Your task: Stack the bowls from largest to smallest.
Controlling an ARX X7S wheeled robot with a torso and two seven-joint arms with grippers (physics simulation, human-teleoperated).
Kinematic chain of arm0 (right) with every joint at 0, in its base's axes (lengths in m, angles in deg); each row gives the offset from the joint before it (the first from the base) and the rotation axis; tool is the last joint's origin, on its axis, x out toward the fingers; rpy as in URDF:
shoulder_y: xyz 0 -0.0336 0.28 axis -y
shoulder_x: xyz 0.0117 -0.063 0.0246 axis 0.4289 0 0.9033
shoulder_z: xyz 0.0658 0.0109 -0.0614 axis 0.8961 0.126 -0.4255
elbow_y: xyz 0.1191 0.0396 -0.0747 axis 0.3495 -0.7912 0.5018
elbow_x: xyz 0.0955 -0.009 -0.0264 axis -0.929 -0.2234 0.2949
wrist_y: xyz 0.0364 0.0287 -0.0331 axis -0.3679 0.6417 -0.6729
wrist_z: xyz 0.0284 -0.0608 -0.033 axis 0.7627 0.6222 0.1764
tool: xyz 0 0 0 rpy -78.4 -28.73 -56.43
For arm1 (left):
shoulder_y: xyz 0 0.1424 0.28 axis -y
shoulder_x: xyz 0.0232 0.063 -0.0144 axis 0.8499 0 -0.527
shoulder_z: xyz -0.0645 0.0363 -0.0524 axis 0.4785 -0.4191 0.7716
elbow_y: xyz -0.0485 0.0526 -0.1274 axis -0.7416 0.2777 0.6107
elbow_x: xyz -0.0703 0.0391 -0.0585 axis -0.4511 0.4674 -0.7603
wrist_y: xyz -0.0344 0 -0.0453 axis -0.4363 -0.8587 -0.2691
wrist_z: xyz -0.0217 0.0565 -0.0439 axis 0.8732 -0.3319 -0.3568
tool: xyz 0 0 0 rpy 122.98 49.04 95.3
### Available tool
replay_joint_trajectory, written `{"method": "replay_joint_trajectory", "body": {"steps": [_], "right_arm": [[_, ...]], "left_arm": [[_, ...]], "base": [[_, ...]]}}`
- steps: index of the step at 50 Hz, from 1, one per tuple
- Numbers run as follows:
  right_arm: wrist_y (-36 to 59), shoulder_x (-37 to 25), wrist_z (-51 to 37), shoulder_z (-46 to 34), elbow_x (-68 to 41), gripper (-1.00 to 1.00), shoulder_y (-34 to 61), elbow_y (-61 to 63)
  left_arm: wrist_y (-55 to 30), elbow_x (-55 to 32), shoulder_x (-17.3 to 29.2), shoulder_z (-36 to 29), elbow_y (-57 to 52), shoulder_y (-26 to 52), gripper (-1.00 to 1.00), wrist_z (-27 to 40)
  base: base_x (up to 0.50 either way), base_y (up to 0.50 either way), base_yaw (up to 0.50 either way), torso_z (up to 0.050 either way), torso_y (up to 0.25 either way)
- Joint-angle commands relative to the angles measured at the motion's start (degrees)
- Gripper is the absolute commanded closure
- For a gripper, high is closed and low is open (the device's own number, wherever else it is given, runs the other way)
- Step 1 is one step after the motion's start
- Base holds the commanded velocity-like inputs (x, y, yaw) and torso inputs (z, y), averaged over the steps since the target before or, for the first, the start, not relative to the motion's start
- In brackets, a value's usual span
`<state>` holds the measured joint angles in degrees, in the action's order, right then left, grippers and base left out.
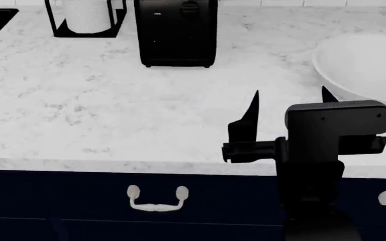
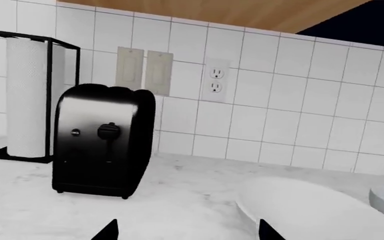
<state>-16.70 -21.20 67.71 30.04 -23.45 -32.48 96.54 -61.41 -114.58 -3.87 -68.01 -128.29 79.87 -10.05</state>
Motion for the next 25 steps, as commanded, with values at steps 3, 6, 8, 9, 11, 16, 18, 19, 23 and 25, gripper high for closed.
{"method": "replay_joint_trajectory", "body": {"steps": [3, 6, 8, 9, 11, 16, 18, 19, 23, 25], "right_arm": [[0.49, -0.34, -0.34, -0.28, -0.28, -1.0, -0.05, 0.61], [0.8, -0.42, -0.46, -0.22, -0.45, -1.0, -0.14, 1.08], [0.85, -0.49, -0.53, -0.3, -0.45, -1.0, -0.21, 1.15], [0.83, -0.5, -0.52, -0.3, -0.51, -1.0, -0.24, 1.16], [0.87, -0.54, -0.56, -0.32, -0.57, -1.0, -0.23, 1.2], [0.54, -0.56, -0.58, -0.41, -0.7, -1.0, -0.19, 0.84], [0.61, -0.62, -0.6, -0.44, -0.77, -1.0, -0.13, 0.87], [0.63, -0.64, -0.63, -0.45, -0.78, -1.0, -0.12, 0.9], [0.71, -0.76, -0.68, -0.53, -0.87, -1.0, -0.1, 0.93], [0.61, -0.81, -0.72, -0.58, -0.87, -1.0, -0.14, 0.84]], "left_arm": [[0.04, -0.64, 0.23, 0.38, -0.19, -0.11, -1.0, 0.34], [-0.12, -0.82, 0.27, 0.4, -0.4, -0.15, -1.0, 0.5], [-0.22, -0.94, 0.28, 0.4, -0.47, -0.1, -1.0, 0.6], [-0.34, -1.04, 0.28, 0.4, -0.56, -0.06, -1.0, 0.68], [-0.4, -1.1, 0.35, 0.36, -0.63, -0.09, -1.0, 0.73], [-0.39, -1.24, 0.48, 0.39, -0.57, -0.04, -1.0, 0.84], [-0.38, -1.23, 0.51, 0.25, -0.54, 0.06, -1.0, 0.89], [-0.32, -1.24, 0.5, 0.24, -0.51, 0.05, -1.0, 0.9], [0.02, -1.18, 0.48, 0.15, -0.36, -0.17, -1.0, 0.92], [0.23, -1.2, 0.53, 0.18, -0.24, -0.24, -1.0, 0.84]], "base": [[0.0, -0.5, 0.0, 0.0, 0.0], [0.0, -0.5, 0.0, 0.0, 0.0], [0.0, -0.5, 0.0, 0.0, 0.0], [0.0, -0.5, 0.0, 0.0, 0.0], [0.0, -0.5, 0.0, 0.0, 0.0], [0.0, -0.5, 0.0, 0.0, 0.0], [0.0, -0.5, 0.0, 0.0, 0.0], [0.0, -0.5, 0.0, 0.0, 0.0], [0.0, -0.5, 0.0, 0.0, 0.0], [0.0, -0.5, 0.0, 0.0, 0.0]]}}
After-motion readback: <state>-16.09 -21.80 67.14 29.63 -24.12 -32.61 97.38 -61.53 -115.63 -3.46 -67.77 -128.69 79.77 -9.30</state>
